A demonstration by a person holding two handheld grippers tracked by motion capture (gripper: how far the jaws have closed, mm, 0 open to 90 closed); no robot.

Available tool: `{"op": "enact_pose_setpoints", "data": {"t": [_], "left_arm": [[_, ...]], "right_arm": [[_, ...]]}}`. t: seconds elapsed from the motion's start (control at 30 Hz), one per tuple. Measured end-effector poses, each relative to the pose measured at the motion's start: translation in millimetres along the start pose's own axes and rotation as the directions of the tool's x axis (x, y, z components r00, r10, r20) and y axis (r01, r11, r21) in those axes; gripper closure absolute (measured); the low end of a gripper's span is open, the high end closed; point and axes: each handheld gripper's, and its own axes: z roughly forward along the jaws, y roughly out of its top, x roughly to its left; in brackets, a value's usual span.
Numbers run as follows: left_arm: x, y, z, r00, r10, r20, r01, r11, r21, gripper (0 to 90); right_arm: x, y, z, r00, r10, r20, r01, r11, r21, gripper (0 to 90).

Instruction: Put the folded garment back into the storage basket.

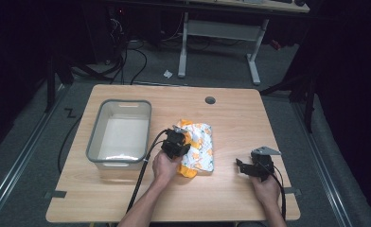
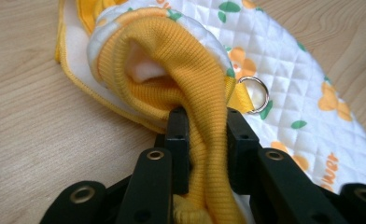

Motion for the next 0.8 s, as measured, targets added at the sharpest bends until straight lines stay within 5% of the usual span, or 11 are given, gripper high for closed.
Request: {"op": "enact_pose_setpoints", "data": {"t": [0.8], "left_arm": [[-2.6, 6.8, -50.9, 0.996, 0.018, 0.088, -0.008, 0.9927, -0.121, 75.3]], "right_arm": [[0.1, 0.0, -0.1, 1.0, 0.002, 0.0, -0.002, 1.0, 0.001, 27.1]]}}
